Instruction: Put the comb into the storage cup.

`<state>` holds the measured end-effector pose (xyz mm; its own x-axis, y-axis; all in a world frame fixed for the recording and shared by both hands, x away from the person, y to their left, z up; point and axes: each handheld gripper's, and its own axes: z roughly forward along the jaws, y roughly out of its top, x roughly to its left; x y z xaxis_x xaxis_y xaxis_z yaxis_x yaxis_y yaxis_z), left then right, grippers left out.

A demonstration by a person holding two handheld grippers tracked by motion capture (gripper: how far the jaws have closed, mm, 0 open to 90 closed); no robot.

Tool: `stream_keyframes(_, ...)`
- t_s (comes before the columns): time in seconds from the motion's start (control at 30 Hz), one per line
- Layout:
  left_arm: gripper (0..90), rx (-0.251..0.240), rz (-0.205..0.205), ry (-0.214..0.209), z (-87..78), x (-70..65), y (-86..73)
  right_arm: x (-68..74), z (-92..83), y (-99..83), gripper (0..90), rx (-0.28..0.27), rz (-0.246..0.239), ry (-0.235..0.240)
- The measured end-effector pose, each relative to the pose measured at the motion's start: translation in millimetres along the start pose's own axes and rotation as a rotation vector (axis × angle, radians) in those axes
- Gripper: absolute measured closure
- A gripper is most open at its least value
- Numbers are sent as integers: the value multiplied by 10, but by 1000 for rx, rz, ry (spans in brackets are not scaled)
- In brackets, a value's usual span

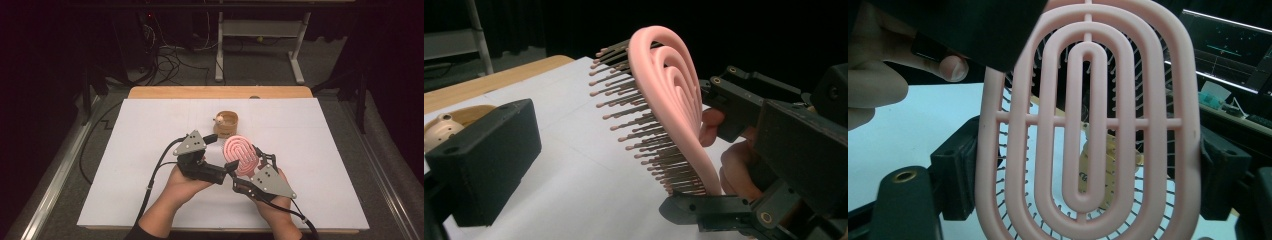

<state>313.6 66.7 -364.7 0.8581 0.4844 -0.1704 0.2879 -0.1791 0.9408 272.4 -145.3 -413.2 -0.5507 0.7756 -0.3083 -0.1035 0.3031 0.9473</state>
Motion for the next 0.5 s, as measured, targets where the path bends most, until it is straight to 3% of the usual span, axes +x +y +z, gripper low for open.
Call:
stream_keyframes(0.27,0,39,-22,-22,88,30,2,-1,7,3,200,-3,-1,-2)
stream_keyframes(0.5,52,26,-27,-30,112,35,-3,-6,2,3,200,-5,-1,1)
